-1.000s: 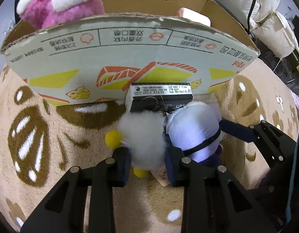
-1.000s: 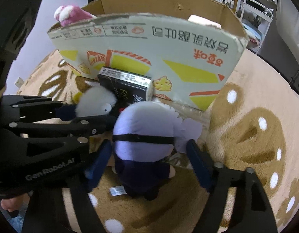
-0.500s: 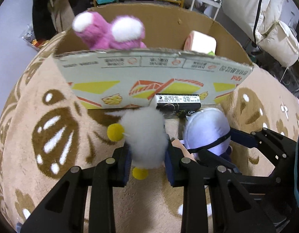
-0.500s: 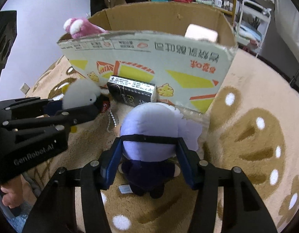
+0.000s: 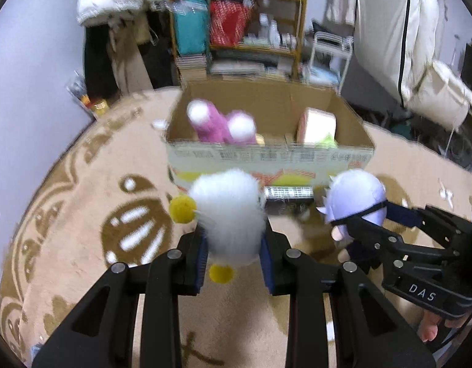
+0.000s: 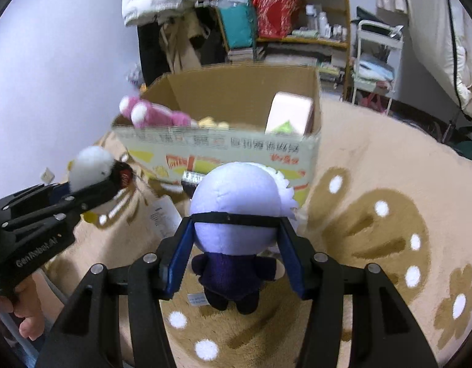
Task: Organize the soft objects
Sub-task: 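Close the left tool on the white chick while the right tool grips the lavender doll, then lift both plushes over the box and open both tools to drop them in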
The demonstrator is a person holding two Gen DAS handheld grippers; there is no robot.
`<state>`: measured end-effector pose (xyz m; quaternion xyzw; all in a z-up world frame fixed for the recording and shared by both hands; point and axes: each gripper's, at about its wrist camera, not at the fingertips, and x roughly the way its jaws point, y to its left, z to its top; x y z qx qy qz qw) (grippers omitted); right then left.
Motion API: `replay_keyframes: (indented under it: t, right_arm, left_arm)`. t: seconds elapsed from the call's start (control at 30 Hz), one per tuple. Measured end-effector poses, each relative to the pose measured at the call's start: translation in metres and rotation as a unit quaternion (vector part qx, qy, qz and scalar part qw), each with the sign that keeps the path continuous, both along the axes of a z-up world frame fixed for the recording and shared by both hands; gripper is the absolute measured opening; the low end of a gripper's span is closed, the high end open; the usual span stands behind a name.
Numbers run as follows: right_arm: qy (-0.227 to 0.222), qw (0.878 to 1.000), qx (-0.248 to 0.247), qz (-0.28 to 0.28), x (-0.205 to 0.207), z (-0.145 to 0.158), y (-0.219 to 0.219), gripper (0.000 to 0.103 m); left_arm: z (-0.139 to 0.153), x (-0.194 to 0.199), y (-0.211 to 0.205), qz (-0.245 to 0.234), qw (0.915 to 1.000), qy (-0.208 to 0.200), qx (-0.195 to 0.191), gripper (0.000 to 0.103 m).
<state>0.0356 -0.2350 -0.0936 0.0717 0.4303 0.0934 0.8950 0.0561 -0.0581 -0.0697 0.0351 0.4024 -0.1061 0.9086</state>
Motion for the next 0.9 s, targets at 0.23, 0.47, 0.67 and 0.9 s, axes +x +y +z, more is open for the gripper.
replay_keyframes:
  t: [0.23,0.47,0.67,0.9]
  right_arm:
    - [-0.068,0.998,0.016,-0.007,-0.009,0.032,-0.001,0.058]
    - [-0.131,0.991,0.035,-0.016,-0.011,0.061,-0.009,0.058]
    - [-0.153,0.987,0.044,-0.027,0.0,0.072,-0.017,0.058]
    - [-0.161,0.986,0.047,-0.028,0.018,0.074,-0.019,0.058]
  left_arm:
    - [0.042,-0.009,0.018,0.02,0.996,-0.082,-0.031,0.028]
    - [0.072,-0.008,0.023,0.026,0.987,-0.152,-0.045,0.028]
    - [0.087,-0.003,0.02,0.034,0.9794,-0.195,-0.04,0.028]
    - [0.094,0.012,0.012,0.021,0.9788,-0.2,-0.039,0.028]
